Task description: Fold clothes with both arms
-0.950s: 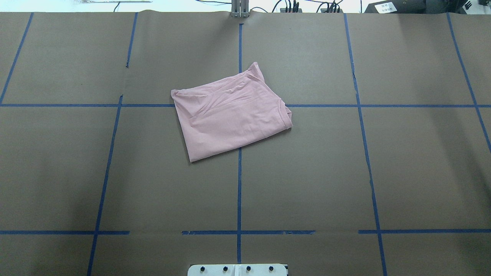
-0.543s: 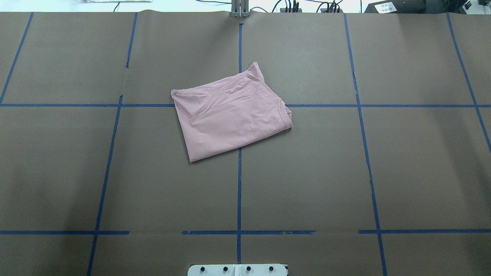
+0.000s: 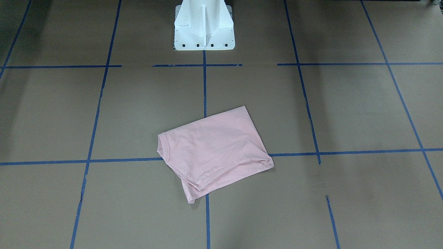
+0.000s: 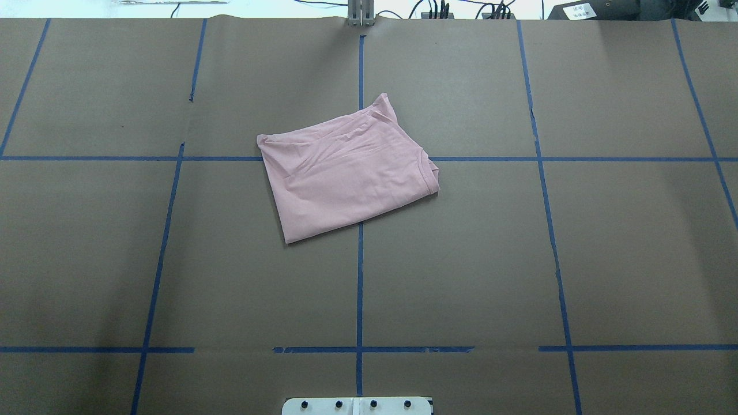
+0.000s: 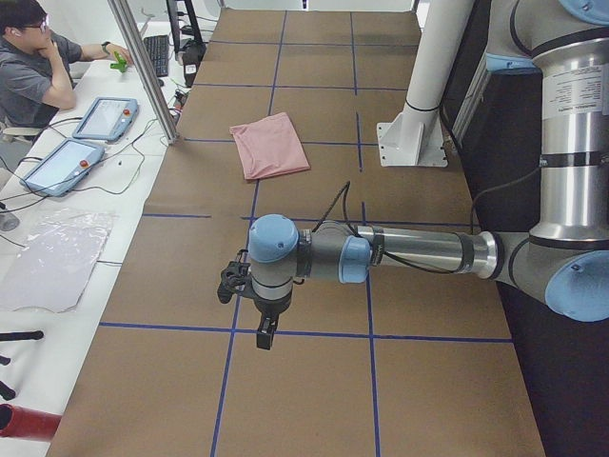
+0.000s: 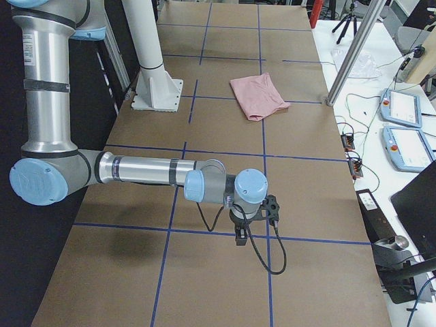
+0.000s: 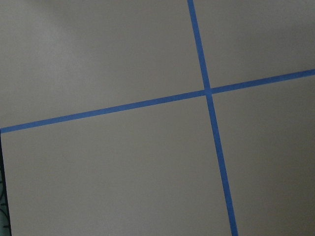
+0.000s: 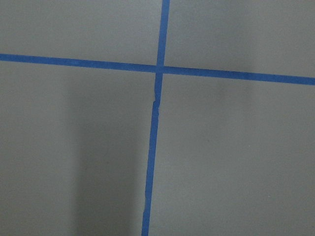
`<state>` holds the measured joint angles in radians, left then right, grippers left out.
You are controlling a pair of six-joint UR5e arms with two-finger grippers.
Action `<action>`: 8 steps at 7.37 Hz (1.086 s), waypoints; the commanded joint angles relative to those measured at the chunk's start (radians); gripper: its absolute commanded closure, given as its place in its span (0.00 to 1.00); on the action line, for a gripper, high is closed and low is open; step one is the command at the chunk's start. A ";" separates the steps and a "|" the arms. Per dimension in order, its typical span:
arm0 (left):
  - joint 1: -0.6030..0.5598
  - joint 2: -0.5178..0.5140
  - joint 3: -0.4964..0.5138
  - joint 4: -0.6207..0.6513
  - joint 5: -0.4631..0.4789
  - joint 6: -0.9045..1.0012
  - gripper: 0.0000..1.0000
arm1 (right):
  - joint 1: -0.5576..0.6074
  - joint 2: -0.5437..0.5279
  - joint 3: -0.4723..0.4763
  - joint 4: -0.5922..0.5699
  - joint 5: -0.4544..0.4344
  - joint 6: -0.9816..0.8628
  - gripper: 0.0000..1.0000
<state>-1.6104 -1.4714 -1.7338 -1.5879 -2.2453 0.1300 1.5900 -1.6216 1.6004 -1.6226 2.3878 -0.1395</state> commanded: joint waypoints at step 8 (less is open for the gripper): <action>0.003 0.000 -0.001 0.011 -0.004 -0.007 0.00 | 0.001 0.006 0.084 -0.002 -0.006 0.179 0.00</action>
<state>-1.6076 -1.4718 -1.7362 -1.5773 -2.2476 0.1239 1.5919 -1.6143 1.6856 -1.6252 2.3837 0.0401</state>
